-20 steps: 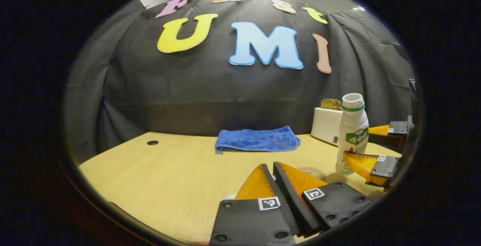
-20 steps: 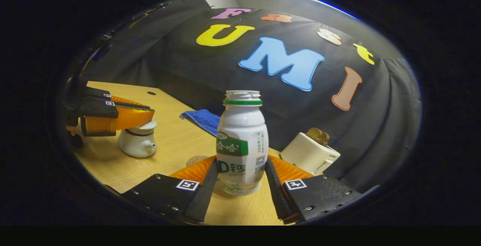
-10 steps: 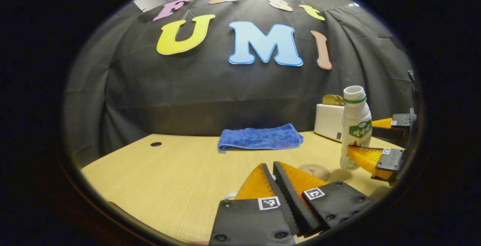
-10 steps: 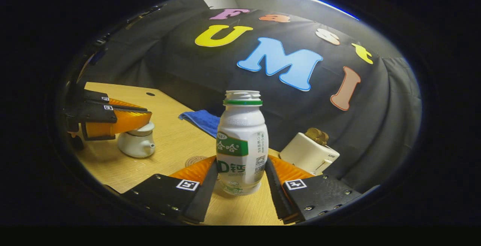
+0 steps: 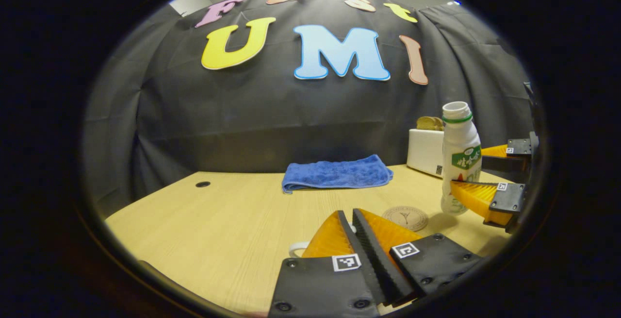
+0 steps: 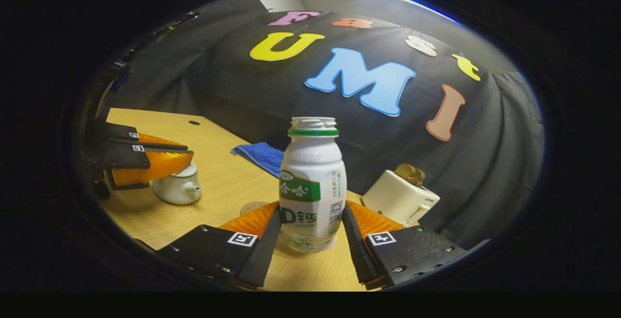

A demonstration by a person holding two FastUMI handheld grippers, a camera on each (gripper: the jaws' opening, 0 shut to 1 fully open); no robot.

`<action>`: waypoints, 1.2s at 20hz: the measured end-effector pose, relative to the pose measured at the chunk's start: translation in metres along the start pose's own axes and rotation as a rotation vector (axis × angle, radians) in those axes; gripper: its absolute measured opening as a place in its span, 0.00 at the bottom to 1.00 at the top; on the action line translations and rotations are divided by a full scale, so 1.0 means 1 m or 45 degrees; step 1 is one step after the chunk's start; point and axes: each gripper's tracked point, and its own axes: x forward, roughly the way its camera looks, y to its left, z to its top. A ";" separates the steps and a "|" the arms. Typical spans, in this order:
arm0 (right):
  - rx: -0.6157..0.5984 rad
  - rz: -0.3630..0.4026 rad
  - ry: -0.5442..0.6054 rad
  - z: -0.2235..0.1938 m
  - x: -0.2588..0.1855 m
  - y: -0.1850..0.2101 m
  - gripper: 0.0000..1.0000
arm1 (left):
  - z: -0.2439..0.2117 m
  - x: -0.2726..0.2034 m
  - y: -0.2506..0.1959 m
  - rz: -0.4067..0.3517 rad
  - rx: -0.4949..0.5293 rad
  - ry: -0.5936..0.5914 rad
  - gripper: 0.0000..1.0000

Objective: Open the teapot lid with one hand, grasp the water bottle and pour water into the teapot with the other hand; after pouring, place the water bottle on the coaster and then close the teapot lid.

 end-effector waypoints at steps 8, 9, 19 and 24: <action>0.007 0.004 -0.012 0.003 -0.002 0.000 0.68 | -0.002 0.000 -0.002 0.010 -0.015 -0.010 0.12; 0.006 0.003 -0.012 0.003 -0.002 0.000 0.68 | -0.003 0.001 -0.003 0.012 -0.015 -0.011 0.14; 0.041 0.016 -0.003 0.002 0.002 -0.002 0.68 | -0.001 -0.001 -0.005 0.023 0.002 -0.030 0.20; 0.145 0.039 -0.015 0.012 0.013 -0.002 0.68 | 0.012 -0.007 -0.007 -0.006 -0.017 -0.086 0.21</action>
